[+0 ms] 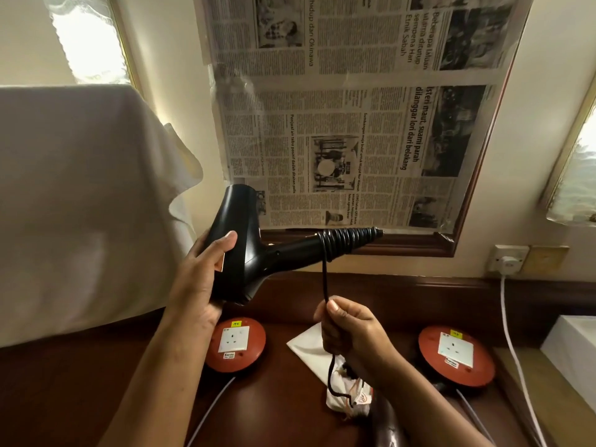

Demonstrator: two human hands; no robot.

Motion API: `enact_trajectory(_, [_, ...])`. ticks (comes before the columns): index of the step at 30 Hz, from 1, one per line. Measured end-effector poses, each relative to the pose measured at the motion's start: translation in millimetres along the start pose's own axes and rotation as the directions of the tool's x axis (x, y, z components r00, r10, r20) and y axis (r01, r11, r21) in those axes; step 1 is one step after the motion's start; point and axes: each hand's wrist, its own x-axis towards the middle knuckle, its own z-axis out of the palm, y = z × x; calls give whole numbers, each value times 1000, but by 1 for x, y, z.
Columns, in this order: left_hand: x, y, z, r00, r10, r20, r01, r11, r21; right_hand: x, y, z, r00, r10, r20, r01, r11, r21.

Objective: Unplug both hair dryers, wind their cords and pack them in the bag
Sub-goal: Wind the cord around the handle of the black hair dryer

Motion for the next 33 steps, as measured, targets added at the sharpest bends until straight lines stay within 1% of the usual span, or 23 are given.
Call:
enact_trajectory(1, [0, 0, 0, 1000, -10, -1, 10, 1000, -7, 1, 1, -1, 1000, -5, 8, 5, 1000, -17])
enact_trajectory(2, [0, 1, -1, 1000, -20, -2, 20, 1000, -11, 2, 1, -2, 1000, -13, -1, 13, 997, -71])
enact_trajectory(5, [-1, 1, -1, 999, -33, 15, 33, 999, -15, 7, -3, -5, 995, -59, -77, 31, 945, -325])
enact_trajectory(7, [-3, 2, -1, 998, -53, 40, 54, 998, -24, 12, -7, -8, 992, -58, -115, 5, 908, -419])
enact_trajectory(10, [-5, 7, -2, 994, -80, 79, 81, 997, -10, 21, -16, -15, 990, -37, -135, -40, 851, -523])
enact_trajectory(13, [-5, 12, -2, 992, -39, 120, 39, 999, -5, 31, -26, -26, 992, -22, -124, -56, 804, -591])
enact_trajectory(15, [-6, 13, -4, 990, -23, 138, 25, 1000, -8, 40, -34, -38, 992, 54, -110, -108, 808, -579])
enact_trajectory(16, [-6, 13, -5, 988, -25, 150, 28, 1000, -14, 44, -39, -40, 991, 92, -93, -129, 791, -598])
enact_trajectory(17, [-7, 14, -6, 985, -33, 170, 36, 999, -16, 47, -45, -40, 990, 108, -94, -144, 747, -649])
enact_trajectory(18, [-7, 13, -7, 982, -41, 184, 43, 999, -10, 48, -52, -39, 993, 77, -88, -117, 696, -708])
enact_trajectory(19, [-8, 14, -7, 980, -48, 194, 49, 999, 2, 53, -57, -40, 994, -13, -109, -77, 624, -778])
enact_trajectory(20, [-8, 13, -8, 979, -53, 199, 50, 999, 20, 59, -65, -42, 985, -126, -116, -22, 579, -815])
enact_trajectory(21, [-8, 13, -9, 979, -61, 197, 53, 998, 43, 62, -77, -43, 982, -151, -116, -17, 537, -844])
enact_trajectory(22, [-7, 13, -9, 978, -73, 197, 62, 996, 62, 68, -87, -45, 990, -79, -113, -57, 510, -858])
enact_trajectory(23, [-6, 13, -11, 976, -89, 200, 76, 994, 75, 73, -95, -47, 998, 63, -12, -41, 485, -874])
enact_trajectory(24, [-6, 13, -12, 972, -107, 208, 91, 992, 88, 79, -100, -54, 991, 123, 44, -12, 417, -909])
enact_trajectory(25, [-6, 14, -11, 967, -121, 222, 100, 989, 107, 82, -108, -55, 991, 131, 34, -13, 342, -940])
enact_trajectory(26, [-6, 14, -11, 964, -130, 233, 102, 987, 127, 84, -113, -58, 991, 133, 34, -7, 294, -956])
enact_trajectory(27, [-6, 13, -10, 963, -127, 239, 93, 985, 148, 84, -120, -57, 993, 114, 4, -24, 247, -969])
enact_trajectory(29, [-5, 11, -9, 971, -107, 216, 64, 978, 199, 83, -133, -49, 996, 77, 34, 18, 208, -978])
enact_trajectory(31, [-4, 6, -8, 980, -93, 178, 39, 957, 287, 79, -143, -40, 995, 72, 71, 53, 226, -973])
enact_trajectory(33, [-3, 0, -7, 984, -75, 159, 12, 929, 369, 74, -148, -30, 993, 48, 105, 93, 197, -976])
